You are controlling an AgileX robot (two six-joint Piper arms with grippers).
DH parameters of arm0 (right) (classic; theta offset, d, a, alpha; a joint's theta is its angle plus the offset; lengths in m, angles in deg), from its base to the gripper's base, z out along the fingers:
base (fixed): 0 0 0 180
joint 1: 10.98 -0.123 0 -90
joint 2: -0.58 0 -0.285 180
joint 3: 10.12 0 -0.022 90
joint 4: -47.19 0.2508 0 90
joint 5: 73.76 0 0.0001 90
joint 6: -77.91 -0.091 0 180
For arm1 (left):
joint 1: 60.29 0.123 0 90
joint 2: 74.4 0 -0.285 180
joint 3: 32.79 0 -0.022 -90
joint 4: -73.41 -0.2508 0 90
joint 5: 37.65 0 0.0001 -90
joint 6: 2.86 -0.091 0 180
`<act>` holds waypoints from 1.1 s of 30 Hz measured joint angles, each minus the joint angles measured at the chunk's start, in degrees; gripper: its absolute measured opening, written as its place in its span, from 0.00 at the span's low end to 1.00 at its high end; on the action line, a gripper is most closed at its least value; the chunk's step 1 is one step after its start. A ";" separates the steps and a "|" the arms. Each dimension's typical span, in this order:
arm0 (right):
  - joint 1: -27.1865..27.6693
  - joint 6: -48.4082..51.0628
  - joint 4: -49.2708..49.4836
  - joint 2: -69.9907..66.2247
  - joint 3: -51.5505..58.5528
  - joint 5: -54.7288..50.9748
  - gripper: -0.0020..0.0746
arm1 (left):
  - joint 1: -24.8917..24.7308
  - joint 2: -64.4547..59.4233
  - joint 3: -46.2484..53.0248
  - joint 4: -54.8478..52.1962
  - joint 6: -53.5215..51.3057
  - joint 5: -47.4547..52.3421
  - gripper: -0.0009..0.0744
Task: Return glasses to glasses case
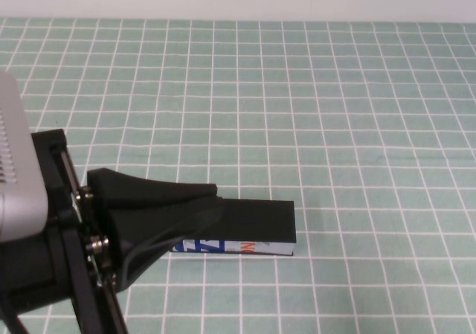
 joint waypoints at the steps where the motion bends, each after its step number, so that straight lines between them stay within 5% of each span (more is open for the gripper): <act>1: 0.00 0.00 0.00 0.22 0.09 0.00 0.01 | 0.00 0.00 0.00 0.00 0.00 0.00 0.01; 33: 0.00 0.00 0.00 0.46 0.24 0.00 0.01 | 0.00 1.30 0.57 1.03 0.00 -1.52 0.01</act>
